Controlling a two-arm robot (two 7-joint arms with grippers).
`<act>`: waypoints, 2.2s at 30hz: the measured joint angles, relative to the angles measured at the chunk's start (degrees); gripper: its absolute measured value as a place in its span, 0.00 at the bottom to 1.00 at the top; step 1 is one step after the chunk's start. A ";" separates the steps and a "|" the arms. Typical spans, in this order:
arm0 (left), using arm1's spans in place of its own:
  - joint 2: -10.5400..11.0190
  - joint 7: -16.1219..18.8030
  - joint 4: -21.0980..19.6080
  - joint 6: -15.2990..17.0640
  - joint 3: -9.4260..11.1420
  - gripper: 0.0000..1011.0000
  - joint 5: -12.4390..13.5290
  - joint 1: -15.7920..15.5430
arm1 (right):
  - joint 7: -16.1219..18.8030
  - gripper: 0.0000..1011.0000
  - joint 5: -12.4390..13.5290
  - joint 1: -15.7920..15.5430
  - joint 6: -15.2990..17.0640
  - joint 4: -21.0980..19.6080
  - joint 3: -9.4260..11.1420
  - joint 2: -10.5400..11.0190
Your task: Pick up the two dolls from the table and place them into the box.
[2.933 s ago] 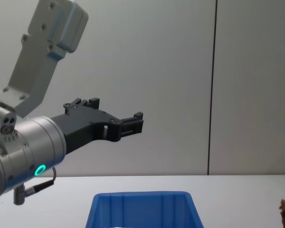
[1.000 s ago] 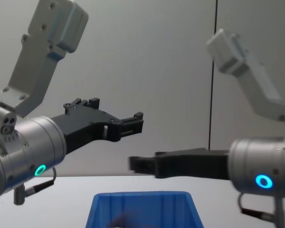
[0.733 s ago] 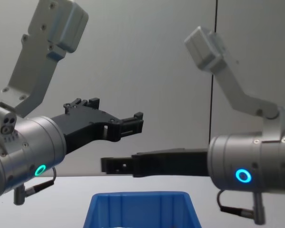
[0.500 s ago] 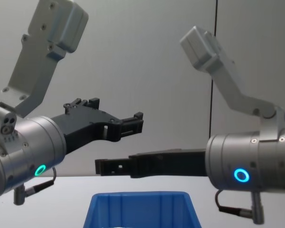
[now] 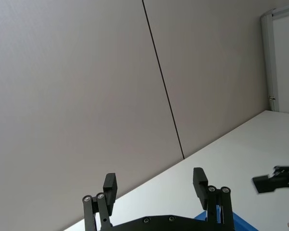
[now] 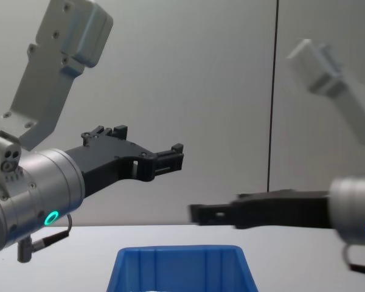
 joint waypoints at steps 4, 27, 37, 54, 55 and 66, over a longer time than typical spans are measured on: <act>0.00 0.00 0.00 0.00 0.00 0.99 0.00 0.00 | -1.34 0.99 1.14 -1.63 -0.20 -1.97 1.84 2.50; 0.00 0.00 0.00 0.00 0.00 0.99 0.00 0.00 | -5.88 0.99 9.74 -12.54 5.56 -11.70 9.54 14.09; 0.00 0.00 0.00 0.00 0.00 0.99 0.00 0.00 | -6.11 0.99 8.18 -12.84 7.95 -10.77 8.17 13.63; 0.00 0.00 0.00 0.00 0.00 0.99 0.00 0.00 | -9.41 0.99 0.03 -9.86 6.50 -4.45 3.96 8.91; 0.00 0.00 0.00 0.00 0.00 0.99 0.00 0.00 | -9.41 0.99 0.03 -9.86 6.50 -4.45 3.96 8.91; 0.00 0.00 0.00 0.00 0.00 0.99 0.00 0.00 | -11.16 0.99 -3.27 -7.78 5.70 0.84 2.28 6.32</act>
